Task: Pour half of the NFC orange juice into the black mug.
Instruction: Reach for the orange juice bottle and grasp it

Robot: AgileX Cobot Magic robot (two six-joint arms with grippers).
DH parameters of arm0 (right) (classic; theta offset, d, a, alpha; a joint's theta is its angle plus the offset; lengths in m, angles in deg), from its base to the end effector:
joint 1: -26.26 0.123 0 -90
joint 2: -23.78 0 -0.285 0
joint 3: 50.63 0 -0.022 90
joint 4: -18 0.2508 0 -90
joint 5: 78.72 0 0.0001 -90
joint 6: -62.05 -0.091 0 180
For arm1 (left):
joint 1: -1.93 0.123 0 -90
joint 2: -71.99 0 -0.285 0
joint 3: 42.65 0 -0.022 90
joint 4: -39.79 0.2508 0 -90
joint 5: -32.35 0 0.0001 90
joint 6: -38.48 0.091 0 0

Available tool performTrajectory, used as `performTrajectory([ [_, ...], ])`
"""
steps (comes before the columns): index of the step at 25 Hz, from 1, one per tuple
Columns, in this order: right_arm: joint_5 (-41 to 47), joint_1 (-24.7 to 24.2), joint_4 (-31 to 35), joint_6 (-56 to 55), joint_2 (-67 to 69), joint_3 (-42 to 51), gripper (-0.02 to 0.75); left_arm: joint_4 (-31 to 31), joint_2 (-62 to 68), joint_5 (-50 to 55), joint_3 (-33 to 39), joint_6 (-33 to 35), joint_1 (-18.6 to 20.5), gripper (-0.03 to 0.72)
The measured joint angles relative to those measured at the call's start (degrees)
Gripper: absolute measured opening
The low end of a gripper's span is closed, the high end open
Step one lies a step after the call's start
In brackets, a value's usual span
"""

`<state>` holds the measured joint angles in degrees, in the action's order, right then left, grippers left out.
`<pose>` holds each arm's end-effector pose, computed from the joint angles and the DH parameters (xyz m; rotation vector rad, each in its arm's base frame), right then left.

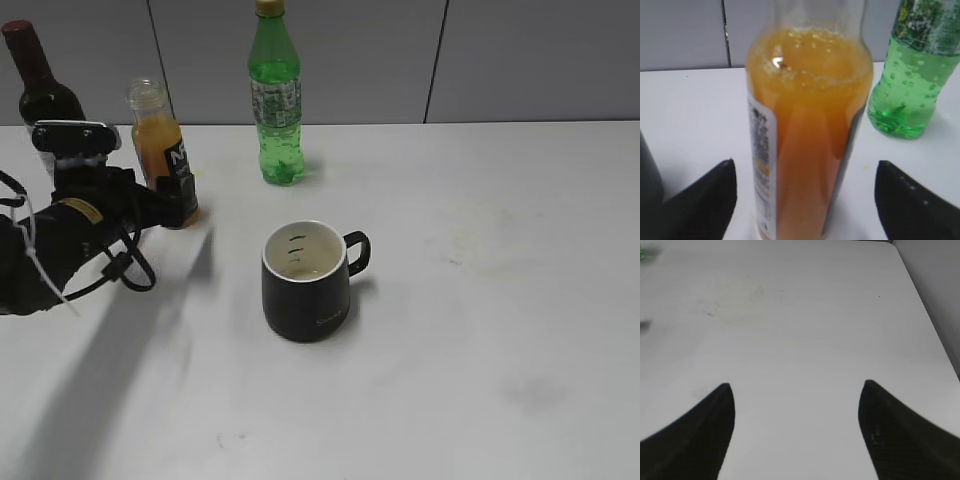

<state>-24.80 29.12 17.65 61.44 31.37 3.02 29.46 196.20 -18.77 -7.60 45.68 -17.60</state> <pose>0.0091 0.0000 0.2618 -0.0399 2.0096 0.0314 0.3388 -0.1067 0.1031 0.2378 1.8781 -0.0917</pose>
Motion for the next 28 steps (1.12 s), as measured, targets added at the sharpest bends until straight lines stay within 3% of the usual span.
performTrajectory([
  [20, 0.00, 0.00, 0.00, 0.00, 0.00, 0.00, 0.585, 1.10, 10.60, -0.99, -12.21, 0.00, 0.89, 0.641],
  [28, 0.00, 0.00, 0.00, 0.00, 0.00, 0.00, 0.585, 2.43, 12.72, -1.88, -14.06, 0.00, 1.00, 0.469],
])
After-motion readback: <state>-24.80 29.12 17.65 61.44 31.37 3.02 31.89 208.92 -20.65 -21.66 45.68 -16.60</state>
